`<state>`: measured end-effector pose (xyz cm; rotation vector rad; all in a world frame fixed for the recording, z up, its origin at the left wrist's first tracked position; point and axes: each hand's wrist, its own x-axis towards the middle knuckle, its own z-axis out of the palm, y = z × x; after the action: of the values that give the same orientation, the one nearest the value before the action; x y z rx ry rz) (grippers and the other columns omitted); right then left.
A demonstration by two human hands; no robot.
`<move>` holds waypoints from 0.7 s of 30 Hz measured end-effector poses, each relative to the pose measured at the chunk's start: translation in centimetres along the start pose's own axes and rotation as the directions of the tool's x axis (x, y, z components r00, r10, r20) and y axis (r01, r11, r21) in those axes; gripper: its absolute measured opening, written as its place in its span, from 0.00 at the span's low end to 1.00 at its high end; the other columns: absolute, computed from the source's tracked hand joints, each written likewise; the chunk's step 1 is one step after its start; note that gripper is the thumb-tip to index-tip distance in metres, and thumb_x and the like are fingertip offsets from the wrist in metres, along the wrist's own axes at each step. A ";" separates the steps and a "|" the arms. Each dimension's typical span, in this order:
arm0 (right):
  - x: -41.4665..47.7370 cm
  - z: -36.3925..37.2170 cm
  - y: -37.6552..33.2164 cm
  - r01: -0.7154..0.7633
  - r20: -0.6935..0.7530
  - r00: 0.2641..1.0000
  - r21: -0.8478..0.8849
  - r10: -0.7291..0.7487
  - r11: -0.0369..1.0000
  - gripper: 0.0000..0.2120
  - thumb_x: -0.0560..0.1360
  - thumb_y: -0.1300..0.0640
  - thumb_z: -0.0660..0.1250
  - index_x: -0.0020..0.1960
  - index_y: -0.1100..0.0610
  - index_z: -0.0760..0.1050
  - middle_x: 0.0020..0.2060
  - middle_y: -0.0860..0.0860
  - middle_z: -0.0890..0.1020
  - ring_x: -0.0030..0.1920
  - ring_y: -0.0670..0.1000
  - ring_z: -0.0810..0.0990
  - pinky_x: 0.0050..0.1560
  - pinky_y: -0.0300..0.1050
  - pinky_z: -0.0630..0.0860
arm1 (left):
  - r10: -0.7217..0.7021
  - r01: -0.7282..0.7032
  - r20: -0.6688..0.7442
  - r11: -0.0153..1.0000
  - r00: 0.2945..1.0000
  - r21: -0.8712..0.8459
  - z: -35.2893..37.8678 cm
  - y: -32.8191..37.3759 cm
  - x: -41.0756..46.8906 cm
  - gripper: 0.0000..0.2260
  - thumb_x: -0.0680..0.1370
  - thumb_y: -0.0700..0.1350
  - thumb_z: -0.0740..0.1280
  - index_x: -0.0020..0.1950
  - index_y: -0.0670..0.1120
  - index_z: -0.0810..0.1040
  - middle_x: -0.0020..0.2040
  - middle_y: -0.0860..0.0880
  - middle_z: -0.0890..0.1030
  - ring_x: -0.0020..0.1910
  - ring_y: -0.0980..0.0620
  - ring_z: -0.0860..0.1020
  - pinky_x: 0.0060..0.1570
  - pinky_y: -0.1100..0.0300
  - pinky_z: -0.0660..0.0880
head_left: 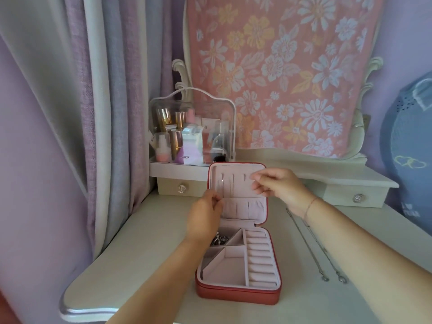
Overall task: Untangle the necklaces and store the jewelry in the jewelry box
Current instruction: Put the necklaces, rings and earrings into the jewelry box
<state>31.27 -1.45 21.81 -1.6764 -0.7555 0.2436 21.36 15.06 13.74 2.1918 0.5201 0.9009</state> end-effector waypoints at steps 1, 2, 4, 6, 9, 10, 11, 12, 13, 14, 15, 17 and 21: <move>-0.1 -1.3 0.5 -0.012 -0.047 0.999 -0.001 0.012 1.000 0.07 0.78 0.63 0.64 0.48 0.60 0.81 0.35 0.53 0.82 0.32 0.46 0.77 0.34 0.34 0.73 | -0.043 0.037 -0.071 0.996 0.997 -0.082 -0.1 0.1 -0.1 0.03 0.79 0.45 0.66 0.49 0.48 0.74 0.34 0.55 0.73 0.35 0.50 0.74 0.34 0.56 0.72; -0.2 -2.7 1.4 -0.030 -0.107 0.994 -0.029 0.027 0.999 0.06 0.78 0.62 0.65 0.49 0.61 0.81 0.34 0.53 0.81 0.32 0.46 0.76 0.34 0.34 0.72 | -0.099 0.072 -0.146 0.981 0.984 -0.178 -0.3 0.1 -0.1 0.05 0.78 0.46 0.67 0.51 0.48 0.73 0.36 0.54 0.73 0.35 0.53 0.73 0.35 0.58 0.70; -0.5 -5.0 3.6 -0.085 -0.199 0.978 -0.140 0.056 0.987 0.04 0.76 0.61 0.68 0.48 0.59 0.82 0.35 0.51 0.81 0.34 0.47 0.76 0.40 0.36 0.72 | -0.212 0.126 -0.218 0.927 0.953 -0.352 -0.6 0.0 0.0 0.09 0.78 0.47 0.68 0.55 0.48 0.72 0.43 0.51 0.74 0.40 0.54 0.73 0.40 0.62 0.68; -0.7 -6.6 5.9 -0.141 -0.216 0.973 -0.272 0.083 0.952 0.02 0.74 0.60 0.70 0.45 0.56 0.82 0.39 0.50 0.83 0.42 0.48 0.78 0.46 0.38 0.72 | -0.294 0.209 -0.135 0.874 0.946 -0.438 -0.2 -0.7 0.4 0.11 0.79 0.47 0.67 0.58 0.45 0.73 0.49 0.48 0.77 0.43 0.55 0.74 0.44 0.63 0.69; -0.2 -7.9 9.0 -0.210 -0.213 0.969 -0.438 0.126 0.874 0.04 0.73 0.59 0.72 0.47 0.57 0.83 0.45 0.51 0.84 0.50 0.52 0.80 0.52 0.42 0.72 | -0.345 0.329 0.065 0.798 0.936 -0.506 0.2 -2.3 0.7 0.14 0.78 0.54 0.66 0.50 0.43 0.81 0.48 0.42 0.84 0.45 0.46 0.81 0.50 0.50 0.77; 0.1 -8.1 9.7 -0.236 -0.221 0.965 -0.494 0.141 0.837 0.05 0.72 0.57 0.72 0.47 0.56 0.83 0.46 0.51 0.84 0.52 0.52 0.80 0.55 0.44 0.73 | -0.353 0.355 0.113 0.754 0.929 -0.552 0.2 -2.5 0.7 0.16 0.78 0.56 0.66 0.45 0.43 0.83 0.45 0.40 0.84 0.44 0.43 0.81 0.51 0.45 0.79; 0.4 -8.1 10.3 -0.269 -0.239 0.958 -0.543 0.161 0.795 0.05 0.72 0.54 0.72 0.47 0.53 0.83 0.47 0.49 0.83 0.53 0.52 0.80 0.58 0.46 0.72 | -0.358 0.368 0.140 0.722 0.923 -0.586 0.2 -2.5 0.6 0.17 0.79 0.55 0.65 0.43 0.42 0.83 0.44 0.39 0.84 0.43 0.42 0.82 0.51 0.43 0.78; 0.8 -8.1 10.7 -0.308 -0.264 0.947 -0.580 0.184 0.754 0.06 0.72 0.52 0.71 0.48 0.50 0.82 0.48 0.48 0.83 0.55 0.52 0.79 0.61 0.48 0.71 | -0.362 0.375 0.151 0.697 0.920 -0.611 0.1 -2.5 0.6 0.17 0.80 0.53 0.64 0.44 0.41 0.83 0.43 0.38 0.84 0.42 0.43 0.82 0.50 0.45 0.78; 1.1 -8.0 11.0 -0.340 -0.288 0.936 -0.603 0.200 0.722 0.06 0.73 0.49 0.71 0.49 0.48 0.82 0.50 0.46 0.83 0.57 0.52 0.78 0.63 0.49 0.68 | -0.365 0.378 0.156 0.684 0.918 -0.624 0.1 -2.4 0.6 0.17 0.81 0.52 0.63 0.45 0.40 0.83 0.43 0.39 0.85 0.42 0.43 0.82 0.49 0.47 0.78; 1.5 -7.9 11.3 -0.360 -0.306 0.929 -0.621 0.208 0.696 0.06 0.73 0.48 0.70 0.49 0.45 0.81 0.51 0.45 0.82 0.58 0.51 0.77 0.65 0.49 0.66 | -0.367 0.381 0.162 0.666 0.916 -0.641 0.2 -2.5 0.7 0.17 0.81 0.51 0.62 0.45 0.40 0.82 0.42 0.39 0.85 0.42 0.43 0.82 0.48 0.49 0.79; 1.9 -7.8 11.4 -0.369 -0.316 0.926 -0.637 0.207 0.677 0.07 0.73 0.47 0.69 0.50 0.44 0.81 0.53 0.44 0.82 0.60 0.51 0.76 0.65 0.48 0.63 | -0.372 0.388 0.173 0.648 0.912 -0.655 0.1 -2.6 0.8 0.17 0.81 0.51 0.62 0.46 0.40 0.82 0.42 0.40 0.85 0.41 0.43 0.82 0.47 0.50 0.79; 2.5 -7.4 11.4 -0.376 -0.322 0.924 -0.672 0.205 0.639 0.07 0.74 0.47 0.68 0.51 0.43 0.81 0.54 0.43 0.81 0.61 0.51 0.74 0.64 0.47 0.60 | -0.383 0.403 0.191 0.609 0.904 -0.683 0.0 -2.8 1.0 0.17 0.82 0.52 0.61 0.48 0.40 0.82 0.43 0.39 0.85 0.43 0.41 0.83 0.48 0.49 0.79; 3.4 -6.8 11.7 -0.388 -0.319 0.921 -0.736 0.222 0.554 0.07 0.72 0.43 0.69 0.46 0.44 0.81 0.51 0.44 0.82 0.58 0.51 0.75 0.62 0.49 0.60 | -0.406 0.425 0.200 0.597 0.892 -0.681 0.1 -3.2 1.5 0.18 0.81 0.54 0.61 0.47 0.40 0.82 0.41 0.40 0.85 0.39 0.43 0.82 0.47 0.48 0.78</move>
<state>41.62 -5.66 13.38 -2.6640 -0.4115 -0.0420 22.15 18.05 11.99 1.2792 0.5268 0.6551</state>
